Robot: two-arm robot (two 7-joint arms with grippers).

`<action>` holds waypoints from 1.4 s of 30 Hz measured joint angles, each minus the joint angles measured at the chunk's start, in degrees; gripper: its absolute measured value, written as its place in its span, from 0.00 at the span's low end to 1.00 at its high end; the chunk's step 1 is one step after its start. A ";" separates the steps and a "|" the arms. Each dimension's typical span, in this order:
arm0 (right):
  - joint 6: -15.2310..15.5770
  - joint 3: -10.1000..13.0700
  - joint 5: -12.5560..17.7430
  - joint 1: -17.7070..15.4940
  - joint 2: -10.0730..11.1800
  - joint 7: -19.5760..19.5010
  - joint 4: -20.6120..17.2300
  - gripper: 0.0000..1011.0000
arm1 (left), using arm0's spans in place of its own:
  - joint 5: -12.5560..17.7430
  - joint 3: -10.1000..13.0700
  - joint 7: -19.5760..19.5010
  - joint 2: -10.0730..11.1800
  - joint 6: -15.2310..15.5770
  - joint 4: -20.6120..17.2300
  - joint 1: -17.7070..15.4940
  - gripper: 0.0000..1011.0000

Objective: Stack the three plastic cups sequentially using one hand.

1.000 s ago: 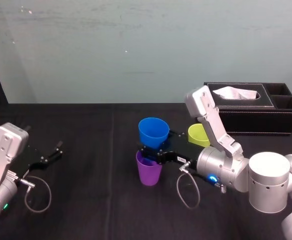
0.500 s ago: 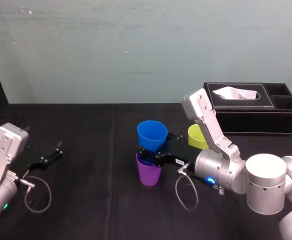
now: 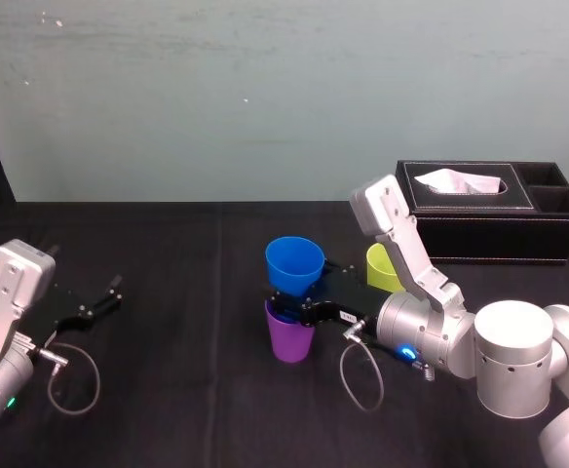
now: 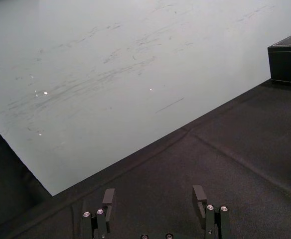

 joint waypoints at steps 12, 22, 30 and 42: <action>0.01 0.06 0.00 -0.06 0.05 -0.03 -0.18 0.92 | 0.00 0.00 0.00 0.00 0.00 0.00 0.00 0.99; 0.05 0.09 0.00 -0.10 0.09 -0.06 -0.26 0.99 | 0.00 0.00 0.00 0.00 0.00 0.00 0.00 0.99; 0.09 0.10 0.00 -0.10 0.10 -0.07 -0.28 0.99 | 0.00 0.00 0.00 0.00 0.00 0.00 0.00 0.99; -1.69 4.42 -1.19 -3.01 0.13 -5.64 -2.30 0.99 | 0.00 0.00 0.00 0.00 0.00 0.00 0.00 0.99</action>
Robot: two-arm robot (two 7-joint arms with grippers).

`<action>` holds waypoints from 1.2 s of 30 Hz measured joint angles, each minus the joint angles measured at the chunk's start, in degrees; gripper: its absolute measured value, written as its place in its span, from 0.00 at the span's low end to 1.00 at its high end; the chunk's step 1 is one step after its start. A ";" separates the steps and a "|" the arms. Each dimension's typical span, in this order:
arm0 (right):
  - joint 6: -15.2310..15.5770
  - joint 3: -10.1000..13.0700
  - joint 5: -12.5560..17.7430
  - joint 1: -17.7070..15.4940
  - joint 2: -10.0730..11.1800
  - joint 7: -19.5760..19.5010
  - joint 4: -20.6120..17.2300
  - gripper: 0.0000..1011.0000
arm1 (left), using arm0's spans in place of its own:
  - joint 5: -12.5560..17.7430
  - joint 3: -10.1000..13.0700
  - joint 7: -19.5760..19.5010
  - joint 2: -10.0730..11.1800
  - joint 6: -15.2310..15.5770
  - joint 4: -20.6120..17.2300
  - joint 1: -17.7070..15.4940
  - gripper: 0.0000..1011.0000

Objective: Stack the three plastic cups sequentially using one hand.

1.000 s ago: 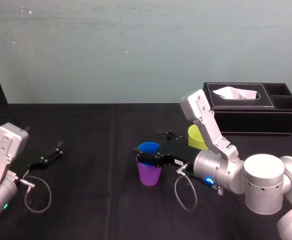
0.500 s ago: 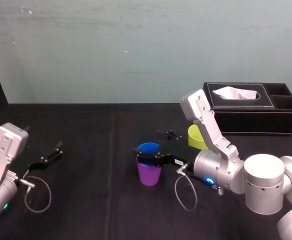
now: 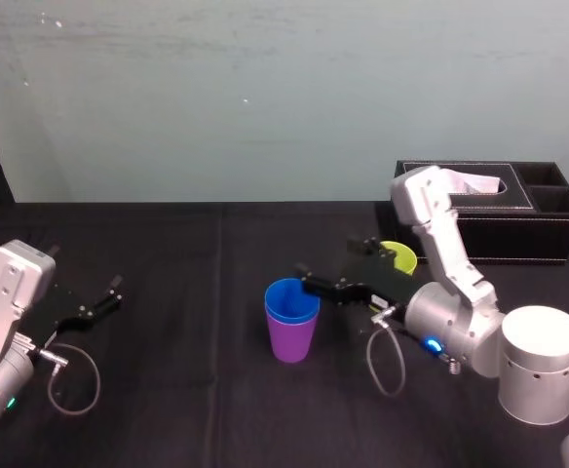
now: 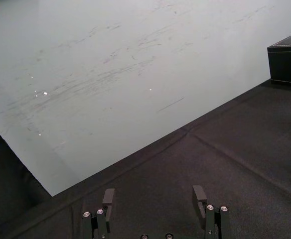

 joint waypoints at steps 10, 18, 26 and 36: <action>4.51 4.60 -0.47 -3.68 -0.12 -4.53 -2.90 0.99 | 0.00 0.00 0.00 0.00 0.00 0.00 0.00 0.99; 8.18 6.81 -0.88 -6.84 0.09 -6.04 -5.15 0.99 | 0.00 0.00 0.00 0.00 0.00 0.00 0.00 0.99; 9.92 8.99 -1.46 -8.61 -0.67 -7.40 -5.20 0.99 | 0.00 0.00 0.00 0.00 0.00 0.00 0.00 0.99; 9.26 9.74 -2.80 -6.93 -2.09 -7.06 -1.35 0.99 | 0.00 0.00 0.00 0.00 0.00 0.00 0.00 0.99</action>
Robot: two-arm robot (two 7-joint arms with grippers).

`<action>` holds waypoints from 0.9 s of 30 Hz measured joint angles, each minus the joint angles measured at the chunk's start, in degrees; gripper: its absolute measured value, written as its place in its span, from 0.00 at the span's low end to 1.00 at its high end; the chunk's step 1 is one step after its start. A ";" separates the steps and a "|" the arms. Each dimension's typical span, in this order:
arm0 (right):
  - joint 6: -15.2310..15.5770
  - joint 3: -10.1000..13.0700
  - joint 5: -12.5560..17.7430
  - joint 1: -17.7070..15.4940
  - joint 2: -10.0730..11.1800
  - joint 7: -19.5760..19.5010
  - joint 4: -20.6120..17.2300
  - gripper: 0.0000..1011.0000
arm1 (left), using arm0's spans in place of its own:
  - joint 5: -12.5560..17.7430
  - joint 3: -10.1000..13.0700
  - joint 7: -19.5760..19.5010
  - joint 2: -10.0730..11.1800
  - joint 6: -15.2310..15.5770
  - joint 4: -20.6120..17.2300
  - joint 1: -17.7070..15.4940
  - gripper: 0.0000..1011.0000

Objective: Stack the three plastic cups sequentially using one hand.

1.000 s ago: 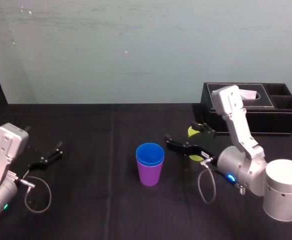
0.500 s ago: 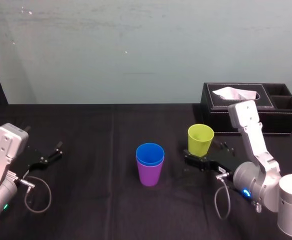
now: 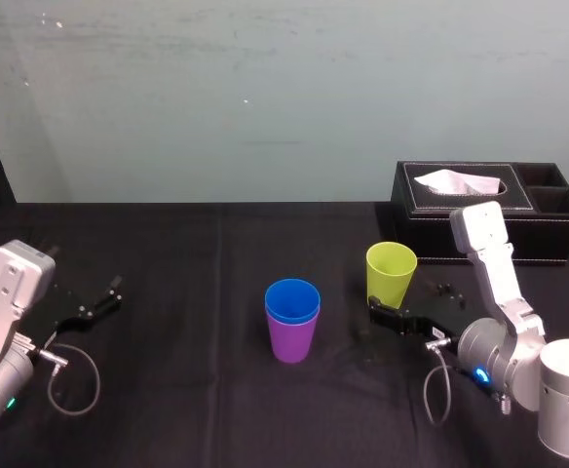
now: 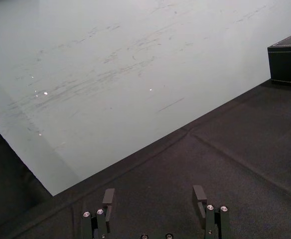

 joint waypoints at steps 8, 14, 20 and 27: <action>-2.89 -0.88 -2.58 2.05 -0.68 1.16 3.42 0.99 | 0.00 0.00 0.00 0.00 0.00 0.00 0.00 0.99; -3.88 -1.18 -3.95 3.25 -1.56 1.60 5.56 0.99 | 0.00 0.00 0.00 0.00 0.00 0.00 0.00 0.99; -4.14 -0.85 -4.98 4.03 -2.43 1.49 7.21 0.99 | 0.00 0.00 0.00 0.00 0.00 0.00 0.00 0.99; -4.69 -0.25 -5.90 4.59 -3.08 1.32 8.59 0.99 | 0.00 0.00 0.00 0.00 0.00 0.00 0.00 0.99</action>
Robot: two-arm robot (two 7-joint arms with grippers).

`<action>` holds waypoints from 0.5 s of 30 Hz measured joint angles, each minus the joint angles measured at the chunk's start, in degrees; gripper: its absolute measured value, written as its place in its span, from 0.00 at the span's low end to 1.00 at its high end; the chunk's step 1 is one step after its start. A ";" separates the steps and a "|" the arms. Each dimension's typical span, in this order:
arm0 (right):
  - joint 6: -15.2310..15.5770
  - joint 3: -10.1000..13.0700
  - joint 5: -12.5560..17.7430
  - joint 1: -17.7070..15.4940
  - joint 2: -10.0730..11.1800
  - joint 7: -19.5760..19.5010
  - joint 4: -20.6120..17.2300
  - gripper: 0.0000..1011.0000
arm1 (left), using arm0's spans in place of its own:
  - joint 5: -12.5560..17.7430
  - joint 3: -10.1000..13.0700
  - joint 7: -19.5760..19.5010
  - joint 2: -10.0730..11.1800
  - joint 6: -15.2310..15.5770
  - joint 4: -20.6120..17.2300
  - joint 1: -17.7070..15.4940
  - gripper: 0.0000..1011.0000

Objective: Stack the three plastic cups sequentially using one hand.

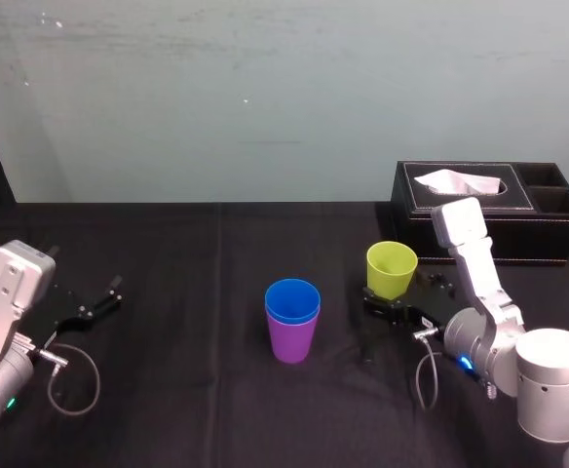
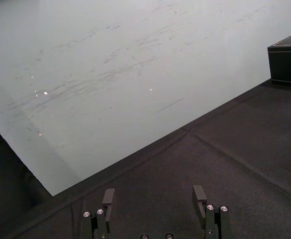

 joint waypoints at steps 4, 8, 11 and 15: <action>-0.68 0.17 -0.77 0.62 -0.53 0.05 1.10 0.99 | 0.00 0.00 0.00 0.00 0.00 0.00 0.00 0.99; -1.12 0.24 -1.42 1.07 -0.98 0.25 1.88 0.99 | 0.00 0.00 0.00 0.00 0.00 0.00 0.00 0.99; -1.36 0.36 -1.87 1.30 -1.36 0.32 2.38 0.99 | 0.00 0.00 0.00 0.00 0.00 0.00 0.00 0.99; -1.67 0.60 -2.49 1.44 -1.89 0.27 2.94 0.99 | 0.00 0.00 0.00 0.00 0.00 0.00 0.00 0.99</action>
